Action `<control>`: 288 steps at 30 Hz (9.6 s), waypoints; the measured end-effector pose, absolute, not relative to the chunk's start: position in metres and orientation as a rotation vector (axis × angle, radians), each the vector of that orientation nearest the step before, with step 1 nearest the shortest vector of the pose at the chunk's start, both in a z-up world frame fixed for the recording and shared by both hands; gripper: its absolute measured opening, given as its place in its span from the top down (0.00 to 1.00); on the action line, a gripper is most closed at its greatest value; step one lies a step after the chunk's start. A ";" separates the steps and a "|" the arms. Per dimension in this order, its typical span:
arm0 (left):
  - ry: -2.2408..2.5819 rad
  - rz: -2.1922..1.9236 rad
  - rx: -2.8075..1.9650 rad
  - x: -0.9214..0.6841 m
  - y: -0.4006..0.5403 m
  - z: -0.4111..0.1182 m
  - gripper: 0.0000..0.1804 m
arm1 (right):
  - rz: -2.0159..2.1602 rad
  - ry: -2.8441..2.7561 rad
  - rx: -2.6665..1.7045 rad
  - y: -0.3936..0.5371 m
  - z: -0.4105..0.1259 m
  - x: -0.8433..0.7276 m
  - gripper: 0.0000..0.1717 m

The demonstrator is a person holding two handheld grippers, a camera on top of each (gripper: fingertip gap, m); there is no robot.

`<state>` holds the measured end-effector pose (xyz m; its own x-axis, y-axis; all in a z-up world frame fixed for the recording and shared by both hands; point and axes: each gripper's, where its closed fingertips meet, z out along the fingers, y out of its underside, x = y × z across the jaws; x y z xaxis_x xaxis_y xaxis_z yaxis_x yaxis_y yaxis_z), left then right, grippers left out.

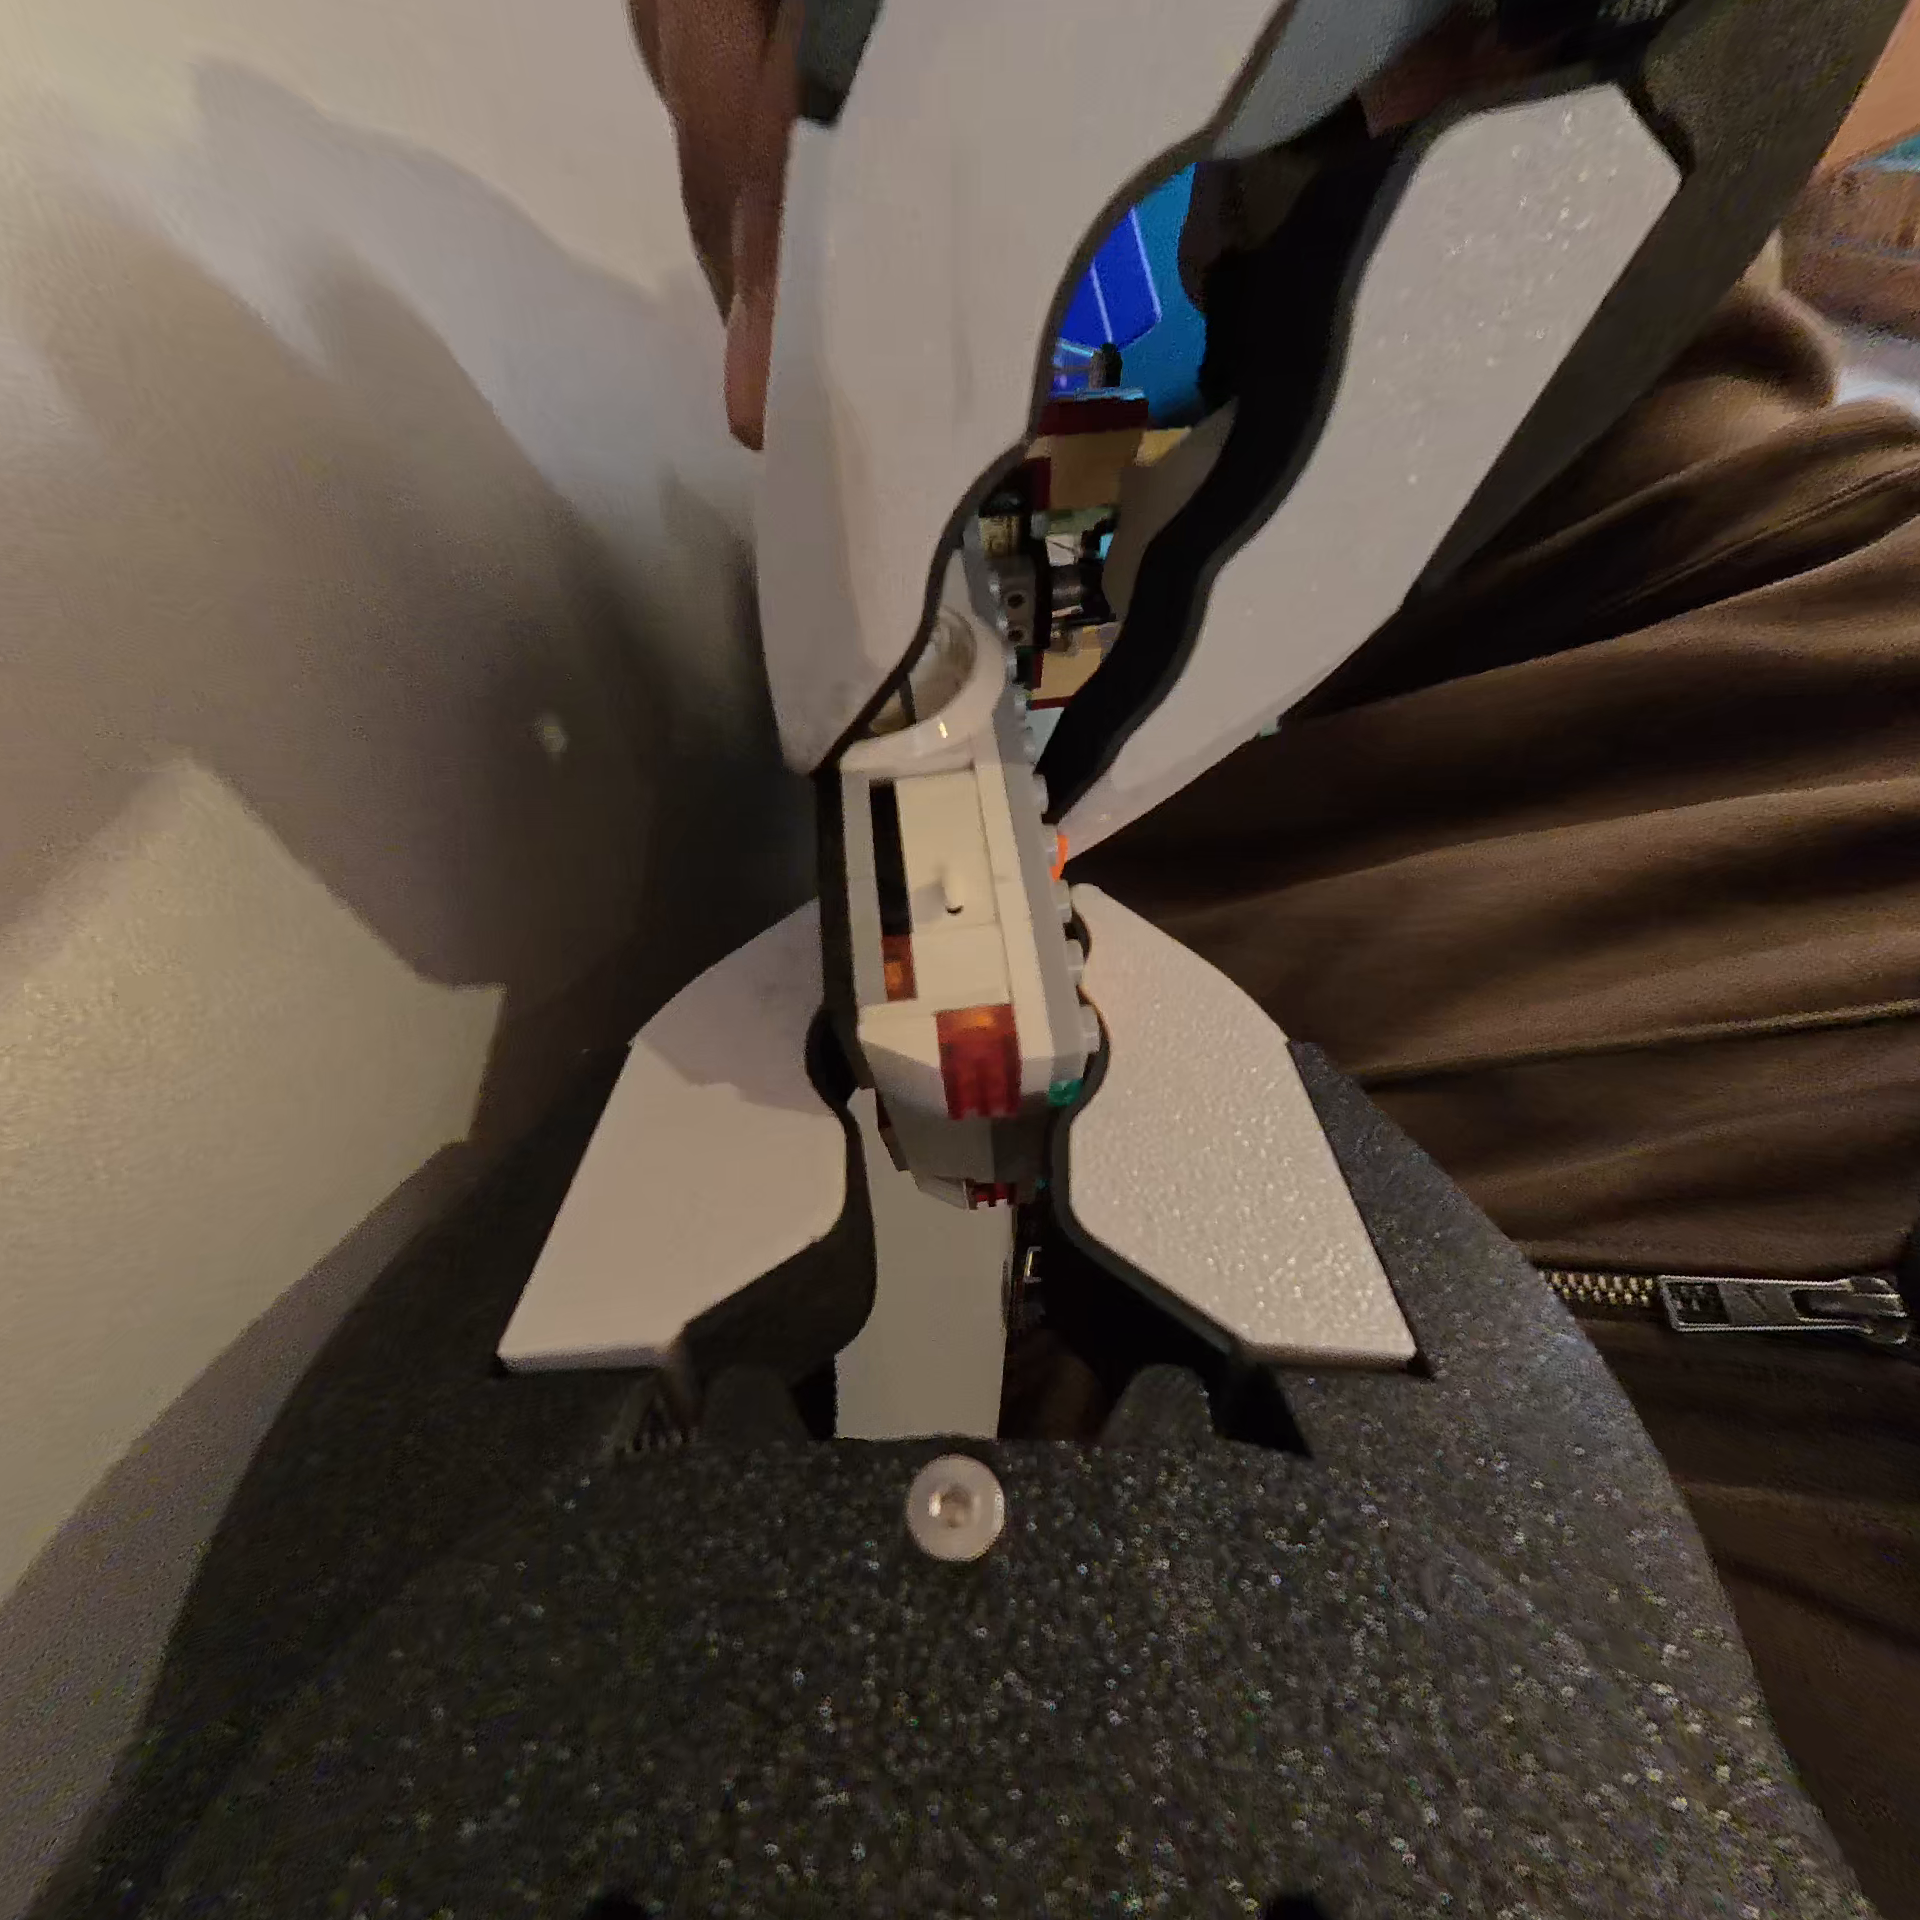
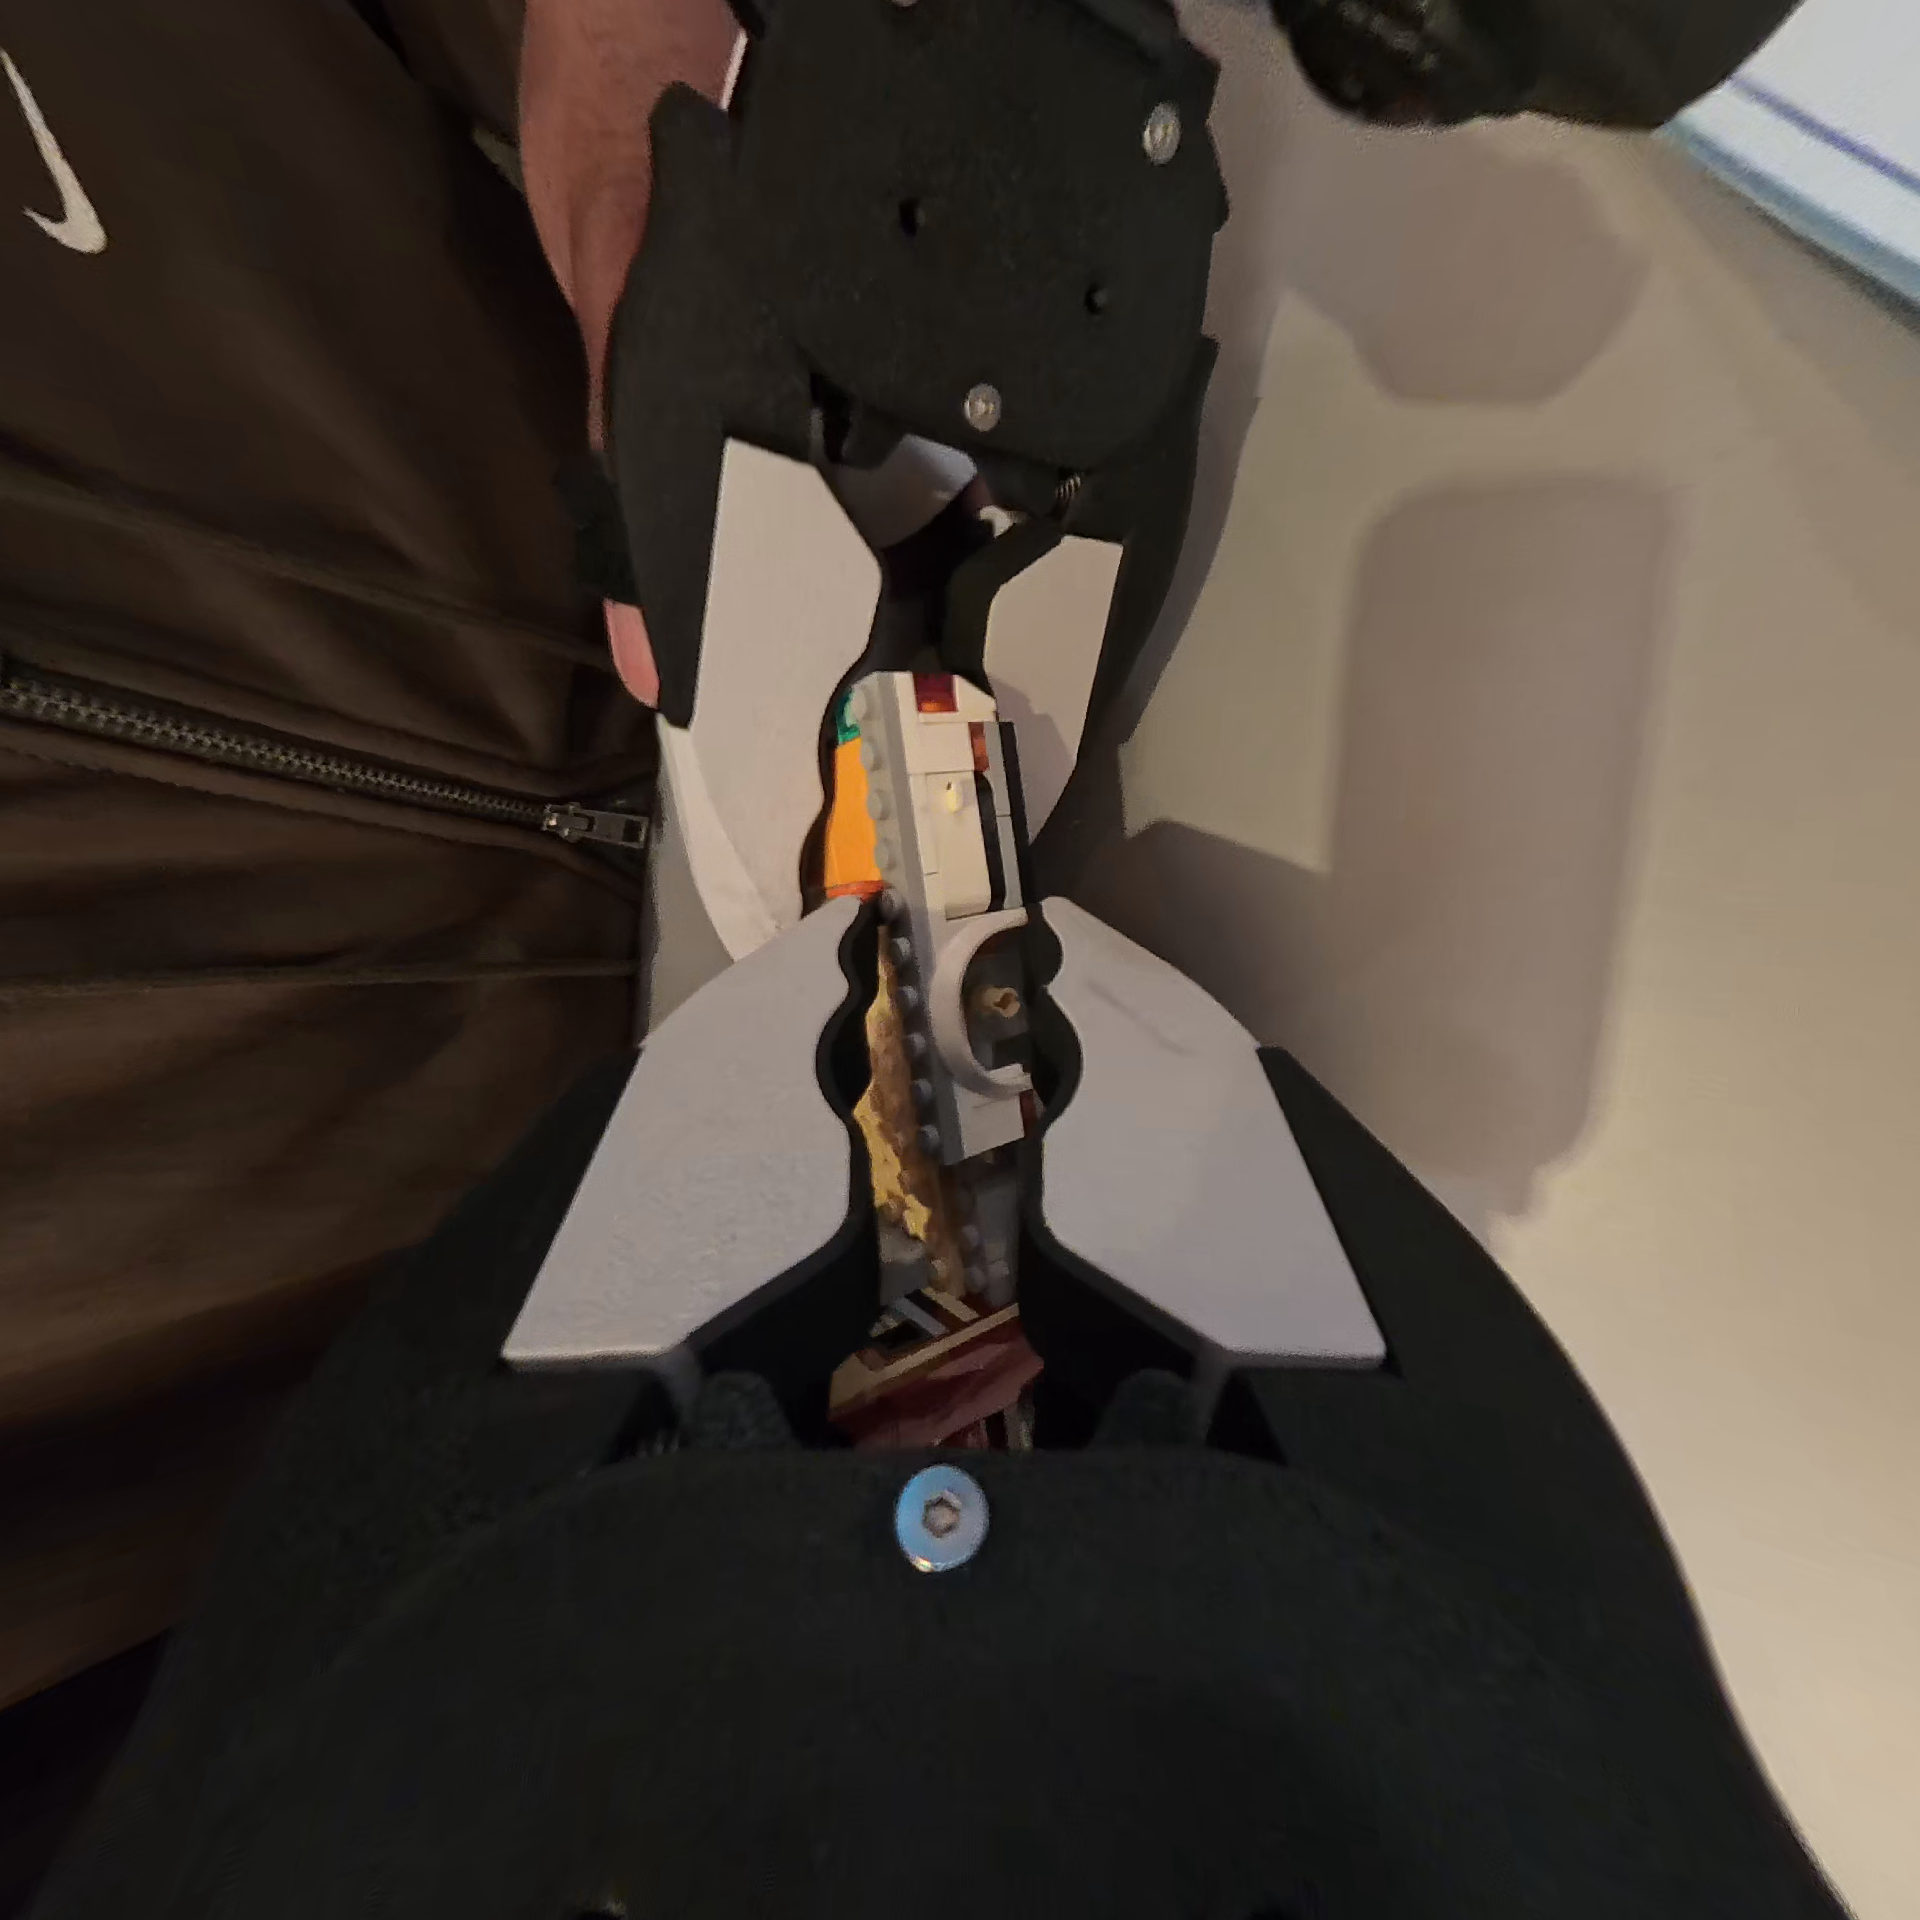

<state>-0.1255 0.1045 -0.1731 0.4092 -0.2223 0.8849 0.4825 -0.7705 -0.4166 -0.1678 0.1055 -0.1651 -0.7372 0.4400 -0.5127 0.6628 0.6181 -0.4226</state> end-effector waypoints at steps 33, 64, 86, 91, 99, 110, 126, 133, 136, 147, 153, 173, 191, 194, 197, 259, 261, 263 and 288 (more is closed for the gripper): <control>-0.060 -1.586 -2.094 -0.143 0.105 -0.172 0.81 | -1.267 2.308 0.978 0.134 -0.154 -0.188 0.68; 0.236 -1.735 -2.058 -0.140 0.160 -0.154 0.56 | -1.672 1.780 1.245 0.167 -0.162 -0.155 0.81; -0.300 -1.472 -1.737 -0.175 0.224 -0.145 0.81 | -2.080 1.372 1.583 0.217 -0.138 -0.211 0.82; -0.388 -1.467 -1.742 -0.183 0.228 -0.151 0.81 | -2.076 1.447 1.717 0.236 -0.137 -0.218 0.75; -0.452 -1.450 -1.724 -0.191 0.232 -0.153 0.82 | -1.893 2.068 1.888 0.255 -0.140 -0.232 0.71; -0.335 -1.416 -1.734 -0.179 0.223 -0.147 0.82 | -2.015 1.908 1.694 0.235 -0.125 -0.228 0.73; -0.348 -1.543 -1.750 -0.170 0.216 -0.148 0.81 | -1.993 1.827 1.622 0.228 -0.132 -0.225 0.78; -0.334 -1.539 -1.757 -0.168 0.215 -0.148 0.81 | -1.993 1.826 1.600 0.228 -0.131 -0.224 0.79; -0.341 -1.546 -1.755 -0.168 0.215 -0.149 0.82 | -1.994 1.802 1.602 0.228 -0.132 -0.224 0.79; -0.348 -1.564 -1.747 -0.169 0.215 -0.149 0.81 | -1.988 1.768 1.606 0.228 -0.132 -0.225 0.79; -0.349 -1.551 -1.730 -0.171 0.215 -0.147 0.81 | -2.010 1.791 1.616 0.230 -0.128 -0.225 0.76; -0.313 -1.437 -1.748 -0.172 0.214 -0.146 0.82 | -1.912 1.971 1.694 0.227 -0.126 -0.216 0.78; -0.310 -1.424 -1.762 -0.170 0.214 -0.148 0.82 | -1.932 1.893 1.717 0.227 -0.127 -0.218 0.80; -0.307 -1.418 -1.765 -0.170 0.213 -0.148 0.82 | -1.948 1.870 1.710 0.227 -0.127 -0.219 0.80; -0.302 -1.421 -1.765 -0.169 0.213 -0.148 0.82 | -1.956 1.847 1.706 0.227 -0.127 -0.219 0.80; -0.492 -1.371 -1.694 -0.182 0.219 -0.151 0.82 | -1.922 1.849 1.959 0.230 -0.136 -0.228 0.89; -0.485 -1.362 -1.700 -0.181 0.219 -0.152 0.82 | -1.931 1.835 1.953 0.229 -0.136 -0.228 0.89; -0.491 -1.364 -1.700 -0.182 0.219 -0.152 0.82 | -1.937 1.825 1.948 0.229 -0.136 -0.228 0.90; -0.400 -1.236 -1.808 -0.175 0.218 -0.158 0.81 | -2.004 1.844 1.890 0.226 -0.132 -0.226 0.91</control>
<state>-0.1748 0.2178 -0.1583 0.4517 -0.2055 0.8682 0.6748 -0.5578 -0.4832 -0.2255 0.2264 -0.1323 -0.3398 0.7340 -0.5879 0.5251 -0.3705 -0.7661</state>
